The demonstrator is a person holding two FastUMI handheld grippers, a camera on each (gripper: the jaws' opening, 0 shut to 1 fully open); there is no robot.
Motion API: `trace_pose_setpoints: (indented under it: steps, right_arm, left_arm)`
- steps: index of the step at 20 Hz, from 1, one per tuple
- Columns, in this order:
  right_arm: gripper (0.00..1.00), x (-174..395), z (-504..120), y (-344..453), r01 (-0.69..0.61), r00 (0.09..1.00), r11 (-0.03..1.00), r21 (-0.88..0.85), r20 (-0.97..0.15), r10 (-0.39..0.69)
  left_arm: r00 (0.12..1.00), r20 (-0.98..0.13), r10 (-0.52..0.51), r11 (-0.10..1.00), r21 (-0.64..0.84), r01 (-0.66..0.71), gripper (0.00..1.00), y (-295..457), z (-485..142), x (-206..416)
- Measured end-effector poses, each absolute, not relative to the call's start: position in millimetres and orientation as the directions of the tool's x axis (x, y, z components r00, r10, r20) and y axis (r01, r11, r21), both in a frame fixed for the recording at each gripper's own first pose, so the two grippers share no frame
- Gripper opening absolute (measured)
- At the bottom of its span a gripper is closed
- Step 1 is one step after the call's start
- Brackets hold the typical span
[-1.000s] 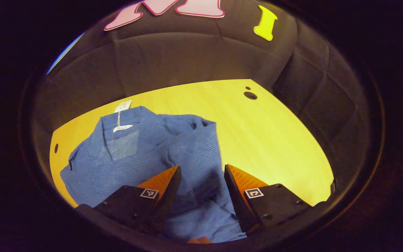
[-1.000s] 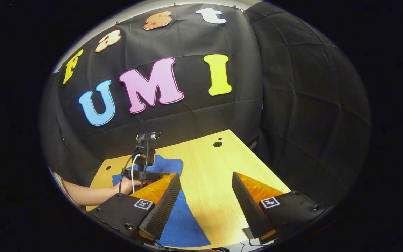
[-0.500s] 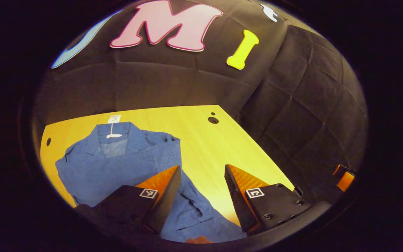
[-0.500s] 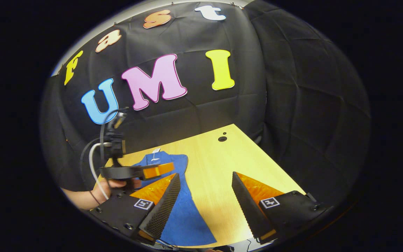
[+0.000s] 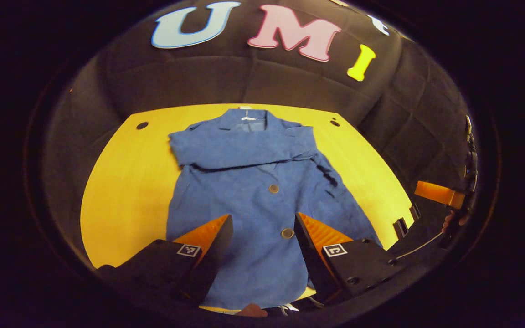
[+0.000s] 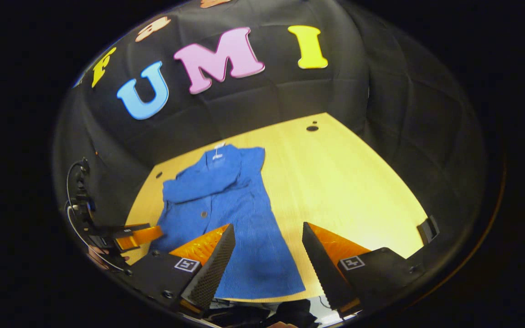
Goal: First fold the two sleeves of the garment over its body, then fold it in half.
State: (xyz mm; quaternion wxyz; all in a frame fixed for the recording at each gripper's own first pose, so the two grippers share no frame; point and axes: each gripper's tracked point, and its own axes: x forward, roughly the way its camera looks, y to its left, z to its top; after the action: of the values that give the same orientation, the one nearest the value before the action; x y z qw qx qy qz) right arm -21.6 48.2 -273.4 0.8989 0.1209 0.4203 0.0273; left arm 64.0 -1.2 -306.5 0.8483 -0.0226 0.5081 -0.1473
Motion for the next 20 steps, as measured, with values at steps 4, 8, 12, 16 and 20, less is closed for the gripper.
trace_pose_setpoints:
  steps: [4, 8, 12, 16, 20]
  right_arm:
    - [0.96, -47, -310, 64, 0.006, 0.528, 0.983, 0.184, -0.835, 0.153]
    - [0.97, -74, -343, 71, -0.035, 0.394, 0.99, 0.133, -0.909, 0.136]
    - [0.97, -94, -359, 66, -0.062, 0.321, 0.993, 0.102, -0.94, 0.116]
    - [0.97, -103, -372, 60, -0.056, 0.281, 0.995, 0.084, -0.955, 0.096]
    - [0.97, -102, -381, 55, -0.043, 0.251, 0.997, 0.07, -0.965, 0.079]
  left_arm:
    - [0.384, -0.91, -0.154, 0.987, -0.127, 0.094, 0.81, 60, -321, 28]
    - [0.323, -0.941, -0.1, 0.994, -0.082, 0.067, 0.82, 91, -335, 4]
    - [0.212, -0.976, -0.051, 0.996, -0.033, 0.088, 0.83, 101, -357, -16]
    - [0.138, -0.99, 0.032, 0.995, 0.045, 0.093, 0.84, 122, -378, -26]
    - [0.048, -0.999, 0.007, 0.999, 0.009, 0.051, 0.84, 125, -391, -32]
